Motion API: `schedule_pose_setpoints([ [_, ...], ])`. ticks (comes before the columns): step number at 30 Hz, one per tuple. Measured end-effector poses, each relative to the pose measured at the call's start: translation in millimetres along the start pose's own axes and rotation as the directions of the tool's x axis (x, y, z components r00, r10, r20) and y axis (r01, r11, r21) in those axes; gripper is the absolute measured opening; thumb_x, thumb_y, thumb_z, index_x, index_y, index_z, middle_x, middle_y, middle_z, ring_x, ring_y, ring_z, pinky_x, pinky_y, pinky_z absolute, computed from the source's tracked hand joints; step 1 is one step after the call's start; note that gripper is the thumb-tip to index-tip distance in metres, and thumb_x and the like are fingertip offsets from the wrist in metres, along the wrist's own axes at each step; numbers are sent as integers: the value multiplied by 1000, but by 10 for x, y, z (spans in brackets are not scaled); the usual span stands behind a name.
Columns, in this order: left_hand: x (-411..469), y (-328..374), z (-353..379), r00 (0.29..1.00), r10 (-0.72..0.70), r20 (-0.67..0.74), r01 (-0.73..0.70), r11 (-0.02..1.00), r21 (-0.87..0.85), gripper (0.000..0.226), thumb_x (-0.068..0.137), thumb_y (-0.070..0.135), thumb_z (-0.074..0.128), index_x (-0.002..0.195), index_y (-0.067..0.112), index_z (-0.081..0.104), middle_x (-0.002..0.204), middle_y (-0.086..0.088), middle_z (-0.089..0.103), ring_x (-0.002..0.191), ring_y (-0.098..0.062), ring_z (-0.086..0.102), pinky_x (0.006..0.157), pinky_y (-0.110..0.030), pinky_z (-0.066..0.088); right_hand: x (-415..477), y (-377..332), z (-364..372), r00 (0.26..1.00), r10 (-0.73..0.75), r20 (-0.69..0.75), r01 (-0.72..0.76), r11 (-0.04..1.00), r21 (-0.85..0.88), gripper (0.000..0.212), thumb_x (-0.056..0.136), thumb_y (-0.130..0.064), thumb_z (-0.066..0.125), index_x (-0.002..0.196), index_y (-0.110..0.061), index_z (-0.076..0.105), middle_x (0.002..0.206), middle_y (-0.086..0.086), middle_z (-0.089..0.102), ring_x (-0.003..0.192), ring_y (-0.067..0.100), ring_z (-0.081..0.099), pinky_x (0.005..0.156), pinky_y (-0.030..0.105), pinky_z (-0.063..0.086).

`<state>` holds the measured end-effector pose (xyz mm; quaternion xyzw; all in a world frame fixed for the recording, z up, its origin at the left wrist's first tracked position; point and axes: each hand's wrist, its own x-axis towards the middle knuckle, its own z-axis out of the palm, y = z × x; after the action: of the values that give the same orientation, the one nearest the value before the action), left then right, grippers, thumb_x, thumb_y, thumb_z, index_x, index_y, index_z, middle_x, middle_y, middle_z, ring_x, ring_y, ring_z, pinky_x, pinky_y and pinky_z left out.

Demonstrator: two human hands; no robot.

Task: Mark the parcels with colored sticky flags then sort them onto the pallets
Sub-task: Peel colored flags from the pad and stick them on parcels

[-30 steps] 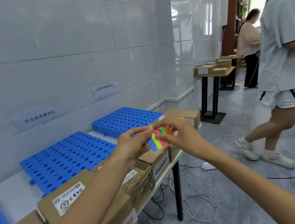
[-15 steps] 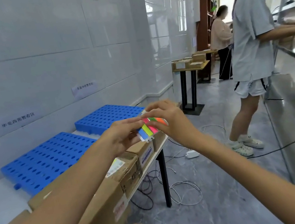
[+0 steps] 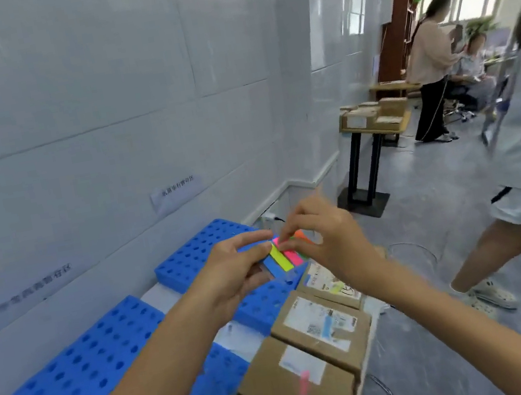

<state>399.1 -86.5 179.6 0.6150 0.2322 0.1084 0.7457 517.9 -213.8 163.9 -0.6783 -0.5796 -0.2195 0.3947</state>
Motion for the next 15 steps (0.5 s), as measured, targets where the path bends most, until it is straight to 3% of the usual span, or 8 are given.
schedule_pose_setpoints([
  [3, -304, 507, -115, 999, -38, 3, 38, 999, 2, 19, 92, 10, 57, 109, 15, 65, 98, -14, 73, 89, -23, 70, 70, -25, 59, 390, -347, -221, 999, -44, 26, 44, 999, 5, 19, 85, -25, 62, 80, -10, 71, 77, 2, 61, 75, 13, 50, 68, 22, 42],
  [7, -748, 1028, -173, 995, -95, -24, 94, 994, -53, 21, 92, 9, 57, 111, 13, 64, 95, -14, 73, 85, -22, 72, 68, -24, 58, 744, -803, -501, 994, -30, 105, 25, 998, 51, 21, 88, -24, 57, 87, -9, 72, 81, 3, 62, 77, 15, 56, 66, 30, 48],
  [15, -1113, 1224, -145, 992, -103, -76, 99, 994, -50, 20, 92, 10, 57, 111, 11, 64, 95, -13, 73, 90, -25, 71, 83, -34, 57, 908, -1106, -765, 964, -41, 261, 7, 992, 126, 25, 88, -28, 53, 94, -11, 71, 86, 1, 62, 79, 11, 57, 70, 23, 47],
])
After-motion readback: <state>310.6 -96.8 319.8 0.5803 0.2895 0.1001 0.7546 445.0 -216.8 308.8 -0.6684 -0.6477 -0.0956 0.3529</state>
